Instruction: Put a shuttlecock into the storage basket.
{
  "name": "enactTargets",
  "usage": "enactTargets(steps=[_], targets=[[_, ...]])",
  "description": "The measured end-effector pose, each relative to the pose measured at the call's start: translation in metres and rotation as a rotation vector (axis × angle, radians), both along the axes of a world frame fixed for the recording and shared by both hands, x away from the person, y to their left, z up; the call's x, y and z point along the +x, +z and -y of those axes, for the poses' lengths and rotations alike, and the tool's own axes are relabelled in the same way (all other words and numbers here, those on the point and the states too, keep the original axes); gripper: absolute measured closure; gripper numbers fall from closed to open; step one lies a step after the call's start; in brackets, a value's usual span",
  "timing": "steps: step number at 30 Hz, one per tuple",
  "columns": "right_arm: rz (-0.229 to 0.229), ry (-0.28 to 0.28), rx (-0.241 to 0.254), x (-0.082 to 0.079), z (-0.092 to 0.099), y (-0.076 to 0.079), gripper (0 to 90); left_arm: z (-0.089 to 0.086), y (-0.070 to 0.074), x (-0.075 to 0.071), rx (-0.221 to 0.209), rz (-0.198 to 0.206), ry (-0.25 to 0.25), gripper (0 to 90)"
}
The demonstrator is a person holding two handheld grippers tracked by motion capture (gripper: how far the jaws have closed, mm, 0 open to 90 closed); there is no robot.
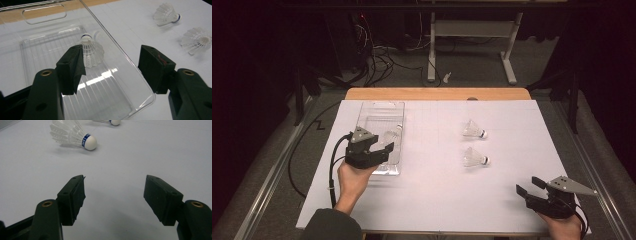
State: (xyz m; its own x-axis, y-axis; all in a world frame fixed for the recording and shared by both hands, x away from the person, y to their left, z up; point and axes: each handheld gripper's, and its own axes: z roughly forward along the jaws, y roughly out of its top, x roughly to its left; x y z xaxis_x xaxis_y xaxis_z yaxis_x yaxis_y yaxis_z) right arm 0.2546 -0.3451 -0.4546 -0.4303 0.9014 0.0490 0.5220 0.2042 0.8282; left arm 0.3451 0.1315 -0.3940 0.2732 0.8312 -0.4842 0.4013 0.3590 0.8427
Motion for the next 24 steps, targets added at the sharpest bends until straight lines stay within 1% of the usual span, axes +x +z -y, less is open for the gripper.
enactTargets(steps=[11, 16, 20, 24], targets=[[0.001, -0.002, 0.001, -0.001, 0.000, 0.000, 33.6, -0.003, -0.002, -0.007, -0.008, 0.008, 0.005, 37.7], [-0.005, -0.010, 0.010, 0.000, 0.001, 0.000, 33.6, -0.005, -0.004, -0.011, -0.010, 0.003, 0.003, 37.6], [-0.005, -0.005, 0.004, 0.001, -0.001, 0.000, 33.6, -0.008, -0.005, -0.012, -0.011, 0.001, 0.006, 37.6], [-0.002, -0.009, 0.006, 0.000, 0.000, 0.000, 33.6, -0.010, -0.006, -0.017, -0.019, 0.003, 0.007, 37.5]])
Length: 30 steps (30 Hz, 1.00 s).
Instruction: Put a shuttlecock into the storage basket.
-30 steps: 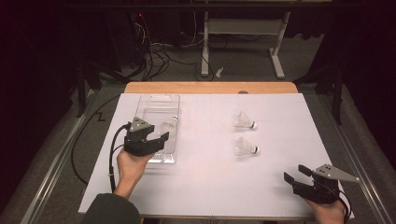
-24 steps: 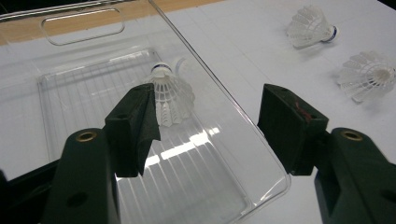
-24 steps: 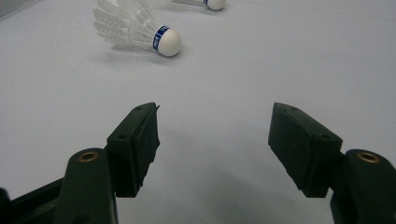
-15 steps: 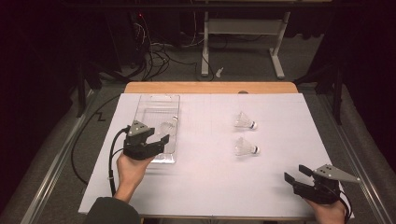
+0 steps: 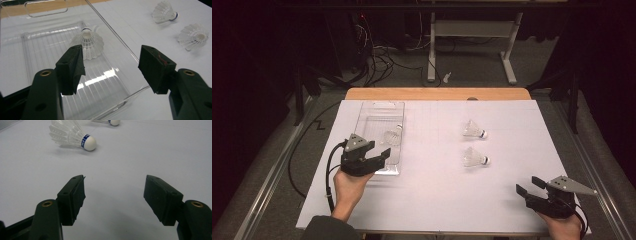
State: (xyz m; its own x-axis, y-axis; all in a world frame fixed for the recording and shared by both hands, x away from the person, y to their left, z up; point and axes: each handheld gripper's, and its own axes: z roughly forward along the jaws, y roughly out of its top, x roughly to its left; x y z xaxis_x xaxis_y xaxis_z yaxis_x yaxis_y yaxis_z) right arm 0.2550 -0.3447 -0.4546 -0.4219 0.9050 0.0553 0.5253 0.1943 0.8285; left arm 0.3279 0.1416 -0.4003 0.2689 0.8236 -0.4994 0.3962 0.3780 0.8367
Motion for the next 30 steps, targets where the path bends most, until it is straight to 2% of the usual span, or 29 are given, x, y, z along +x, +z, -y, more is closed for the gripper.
enactTargets(steps=[9, 15, 30], targets=[[0.003, 0.004, -0.002, 0.000, 0.000, 0.000, 33.6, -0.003, 0.001, -0.008, -0.010, 0.011, 0.002, 37.1], [0.000, 0.004, 0.002, 0.000, 0.000, 0.000, 33.6, -0.004, 0.000, -0.010, -0.025, 0.007, 0.005, 37.0], [0.004, 0.006, 0.006, -0.002, 0.001, 0.001, 33.6, -0.001, -0.003, -0.016, -0.032, 0.012, -0.008, 36.8]])
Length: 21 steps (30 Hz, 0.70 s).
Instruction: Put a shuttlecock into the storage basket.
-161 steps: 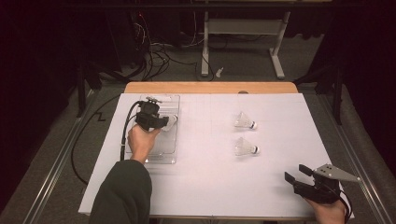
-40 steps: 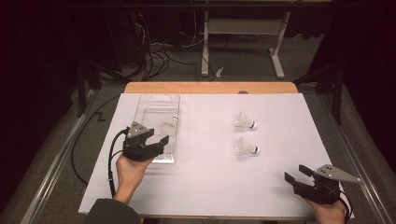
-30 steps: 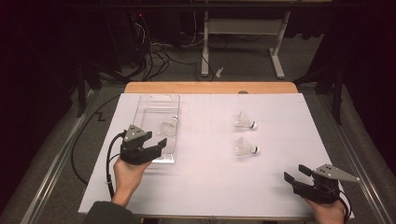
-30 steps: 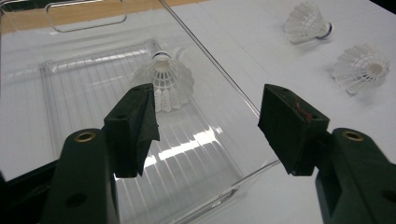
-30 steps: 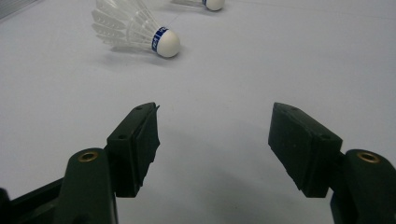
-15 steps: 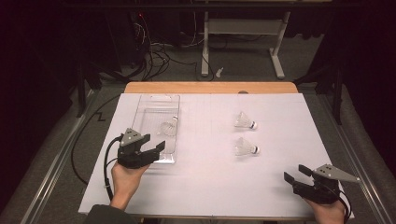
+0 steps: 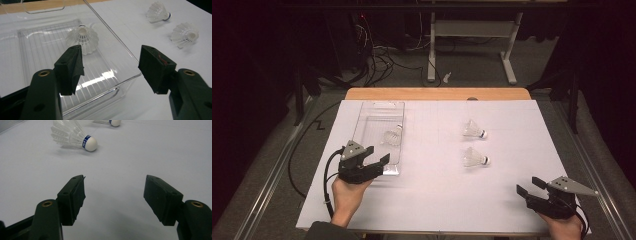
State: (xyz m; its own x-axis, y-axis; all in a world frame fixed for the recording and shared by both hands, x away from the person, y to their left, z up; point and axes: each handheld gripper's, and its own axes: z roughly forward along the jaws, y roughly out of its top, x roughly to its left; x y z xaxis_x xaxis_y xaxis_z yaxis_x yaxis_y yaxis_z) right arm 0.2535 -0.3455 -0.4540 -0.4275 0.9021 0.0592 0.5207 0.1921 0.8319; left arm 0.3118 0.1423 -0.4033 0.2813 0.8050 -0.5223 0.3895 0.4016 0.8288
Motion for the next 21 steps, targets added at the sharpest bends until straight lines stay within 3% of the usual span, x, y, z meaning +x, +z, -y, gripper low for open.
enactTargets(steps=[21], targets=[[0.000, 0.000, 0.005, -0.002, 0.002, 0.000, 33.7, 0.019, -0.003, -0.009, 0.014, 0.005, -0.050, 36.5]])
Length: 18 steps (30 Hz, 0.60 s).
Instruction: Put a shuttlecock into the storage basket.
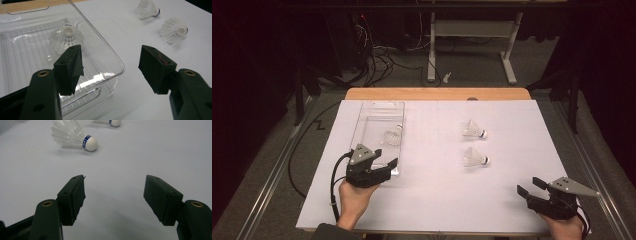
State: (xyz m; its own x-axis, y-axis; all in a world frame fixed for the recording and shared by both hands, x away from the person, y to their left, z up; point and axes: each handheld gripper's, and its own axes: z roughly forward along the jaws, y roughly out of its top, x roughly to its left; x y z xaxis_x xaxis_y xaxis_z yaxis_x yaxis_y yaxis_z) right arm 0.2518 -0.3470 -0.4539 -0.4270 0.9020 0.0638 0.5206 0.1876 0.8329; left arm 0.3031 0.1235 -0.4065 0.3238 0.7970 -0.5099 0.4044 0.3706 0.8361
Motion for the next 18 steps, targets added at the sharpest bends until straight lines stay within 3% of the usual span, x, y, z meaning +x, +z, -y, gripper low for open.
enactTargets(steps=[18], targets=[[0.001, 0.002, -0.002, 0.000, 0.000, 0.000, 33.8, 0.015, -0.001, 0.002, -0.007, -0.029, -0.055, 38.1]])
